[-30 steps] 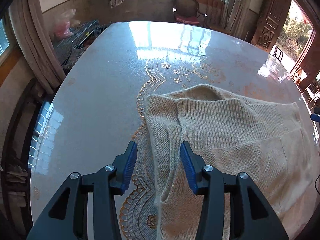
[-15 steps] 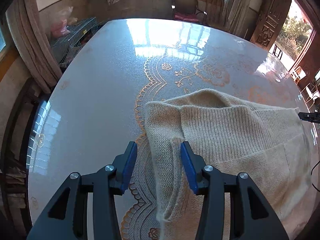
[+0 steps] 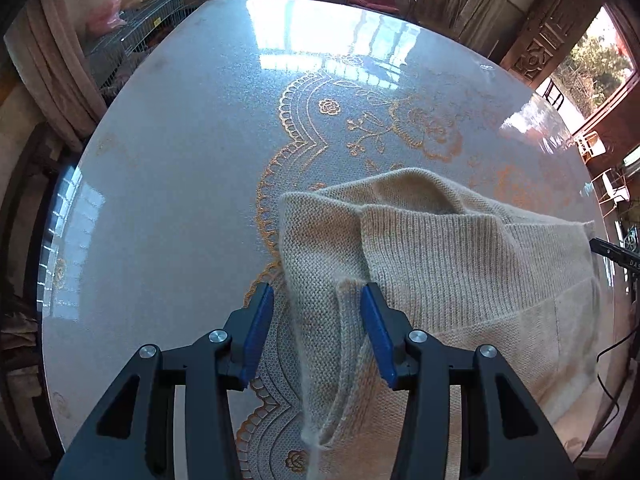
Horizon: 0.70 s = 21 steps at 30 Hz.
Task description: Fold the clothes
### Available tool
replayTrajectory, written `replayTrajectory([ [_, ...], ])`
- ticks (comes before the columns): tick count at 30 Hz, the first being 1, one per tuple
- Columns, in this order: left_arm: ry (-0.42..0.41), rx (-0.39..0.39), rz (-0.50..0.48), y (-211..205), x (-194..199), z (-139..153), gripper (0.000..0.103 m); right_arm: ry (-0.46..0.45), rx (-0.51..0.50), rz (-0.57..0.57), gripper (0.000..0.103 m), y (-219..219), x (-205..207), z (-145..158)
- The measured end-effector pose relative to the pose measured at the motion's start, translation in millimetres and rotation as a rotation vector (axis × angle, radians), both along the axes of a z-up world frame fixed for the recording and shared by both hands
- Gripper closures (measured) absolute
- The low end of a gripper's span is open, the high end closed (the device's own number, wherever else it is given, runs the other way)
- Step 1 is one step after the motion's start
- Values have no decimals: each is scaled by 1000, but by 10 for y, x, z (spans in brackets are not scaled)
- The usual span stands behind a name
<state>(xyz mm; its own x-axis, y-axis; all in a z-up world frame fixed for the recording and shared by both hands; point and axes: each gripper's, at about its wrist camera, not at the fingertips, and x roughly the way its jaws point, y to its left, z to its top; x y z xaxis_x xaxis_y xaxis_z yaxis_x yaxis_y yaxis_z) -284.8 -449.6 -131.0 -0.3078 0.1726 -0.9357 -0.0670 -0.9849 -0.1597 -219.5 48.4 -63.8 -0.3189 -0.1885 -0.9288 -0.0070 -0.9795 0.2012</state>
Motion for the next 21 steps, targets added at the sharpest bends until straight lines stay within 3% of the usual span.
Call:
replayTrajectory([
  [4, -23, 118, 57, -219, -84, -28, 54, 16, -27, -12, 74, 86, 50, 83],
  [7, -42, 271, 75, -346, -109, -49, 54, 26, -41, -15, 74, 121, 117, 150],
  [11, -10, 382, 39, -363, -47, 65, 54, 31, -49, -29, 74, 154, 175, 210],
  [15, -49, 317, -9, -258, -137, 58, 54, 41, -59, -48, 73, 211, 291, 229],
  [21, -99, 380, -22, -225, -74, -21, 54, 49, -56, -44, 73, 127, 326, 254],
])
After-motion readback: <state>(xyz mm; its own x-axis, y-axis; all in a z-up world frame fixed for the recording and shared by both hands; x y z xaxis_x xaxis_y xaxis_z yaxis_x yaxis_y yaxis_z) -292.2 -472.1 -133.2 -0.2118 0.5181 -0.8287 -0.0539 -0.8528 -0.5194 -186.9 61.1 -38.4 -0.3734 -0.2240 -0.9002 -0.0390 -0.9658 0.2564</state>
